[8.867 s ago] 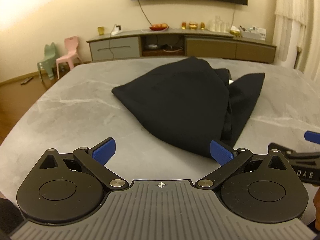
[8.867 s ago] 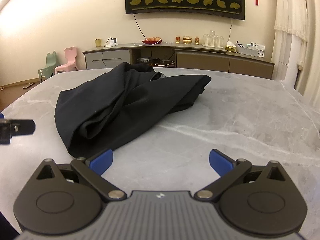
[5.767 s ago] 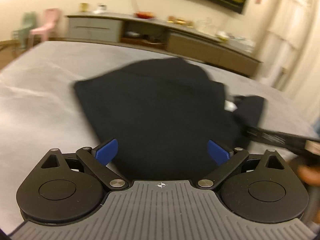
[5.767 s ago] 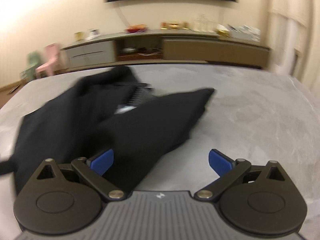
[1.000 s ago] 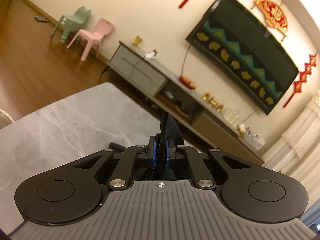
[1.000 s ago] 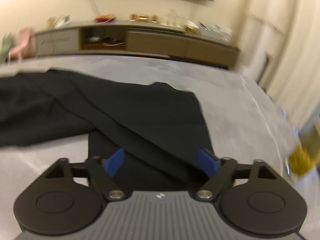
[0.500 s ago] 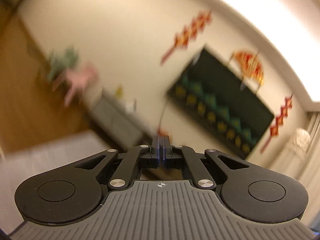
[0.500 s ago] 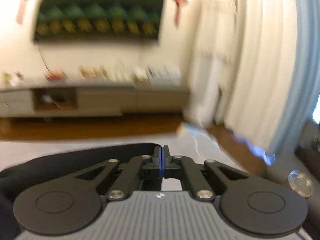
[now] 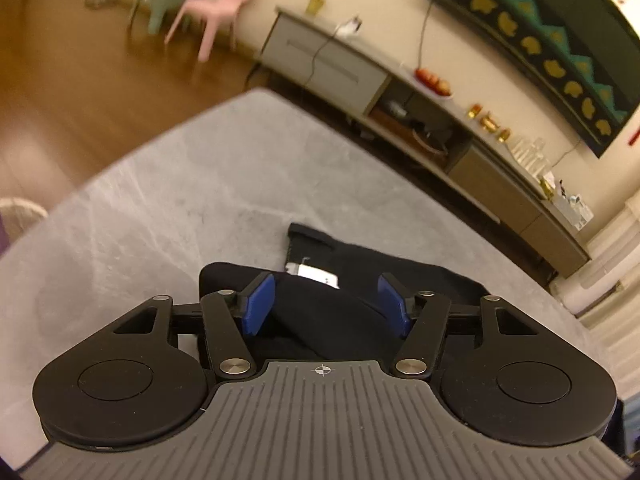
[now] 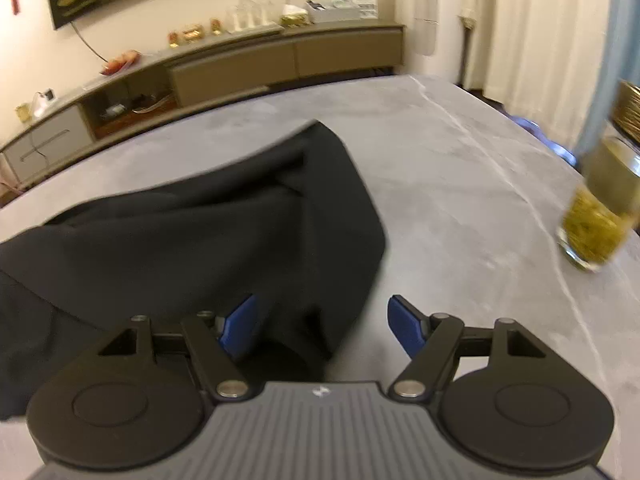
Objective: Fold clothes
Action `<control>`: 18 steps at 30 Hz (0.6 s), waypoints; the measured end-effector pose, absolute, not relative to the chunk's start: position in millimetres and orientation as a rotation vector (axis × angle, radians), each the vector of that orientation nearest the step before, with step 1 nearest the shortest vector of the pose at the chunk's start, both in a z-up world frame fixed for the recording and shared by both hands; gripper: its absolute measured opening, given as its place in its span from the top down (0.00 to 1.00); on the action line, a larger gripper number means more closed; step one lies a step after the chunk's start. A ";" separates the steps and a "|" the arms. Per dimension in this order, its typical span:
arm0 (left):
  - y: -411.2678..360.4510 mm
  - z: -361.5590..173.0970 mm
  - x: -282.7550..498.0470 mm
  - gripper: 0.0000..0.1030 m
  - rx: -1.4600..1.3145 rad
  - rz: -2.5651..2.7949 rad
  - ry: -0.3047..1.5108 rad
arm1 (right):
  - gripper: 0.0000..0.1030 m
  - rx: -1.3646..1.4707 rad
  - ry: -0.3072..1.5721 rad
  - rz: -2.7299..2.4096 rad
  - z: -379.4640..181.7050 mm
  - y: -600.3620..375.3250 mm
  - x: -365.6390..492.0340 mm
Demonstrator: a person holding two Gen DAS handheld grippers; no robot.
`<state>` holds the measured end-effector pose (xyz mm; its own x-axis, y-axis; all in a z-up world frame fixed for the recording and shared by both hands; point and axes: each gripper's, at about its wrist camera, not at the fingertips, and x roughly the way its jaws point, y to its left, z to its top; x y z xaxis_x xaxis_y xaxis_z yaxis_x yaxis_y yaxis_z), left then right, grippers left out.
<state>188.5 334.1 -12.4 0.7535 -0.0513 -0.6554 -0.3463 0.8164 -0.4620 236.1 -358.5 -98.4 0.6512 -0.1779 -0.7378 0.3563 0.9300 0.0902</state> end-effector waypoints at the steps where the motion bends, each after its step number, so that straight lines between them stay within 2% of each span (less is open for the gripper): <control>1: 337.3 -18.4 194.0 0.47 -0.625 0.160 0.733 | 0.28 0.214 0.807 -0.305 -100.0 -354.1 238.9; 2: 337.5 -23.0 199.9 0.44 -0.640 0.148 0.757 | 0.28 0.192 0.807 -0.304 -101.5 -349.8 241.7; 3: 334.5 -27.9 203.8 0.42 -0.644 0.136 0.786 | 0.34 0.171 0.810 -0.302 -102.6 -345.4 244.2; 4: 331.4 -32.7 207.8 0.42 -0.647 0.124 0.816 | 0.44 0.157 0.832 -0.294 -101.7 -341.2 245.7; 5: 326.1 -35.2 210.4 0.46 -0.639 0.105 0.837 | 0.79 0.151 0.850 -0.281 -101.6 -338.0 247.5; 6: 322.1 -34.5 210.0 0.65 -0.623 0.096 0.838 | 0.89 0.137 0.846 -0.275 -99.5 -336.9 248.0; 7: 317.1 -30.4 207.9 0.78 -0.589 0.106 0.830 | 0.94 0.123 0.842 -0.269 -97.4 -335.7 248.6; 8: 311.0 -24.7 206.2 0.95 -0.545 0.103 0.817 | 0.95 0.115 0.832 -0.267 -94.5 -335.7 248.5; 11: 285.1 -1.8 178.5 0.99 -0.516 -0.056 0.772 | 0.96 0.165 0.734 -0.306 -75.3 -349.5 238.6; 14: 242.2 -7.8 140.7 0.98 -0.495 -0.340 0.841 | 0.96 0.252 0.670 -0.381 -62.6 -375.4 230.7; 16: 208.7 -11.3 120.0 0.96 -0.388 -0.467 0.864 | 0.96 0.287 0.676 -0.435 -64.2 -389.0 231.4; 18: 205.7 7.5 103.3 0.86 -0.335 -0.516 0.755 | 0.95 0.303 0.692 -0.460 -67.4 -394.2 232.5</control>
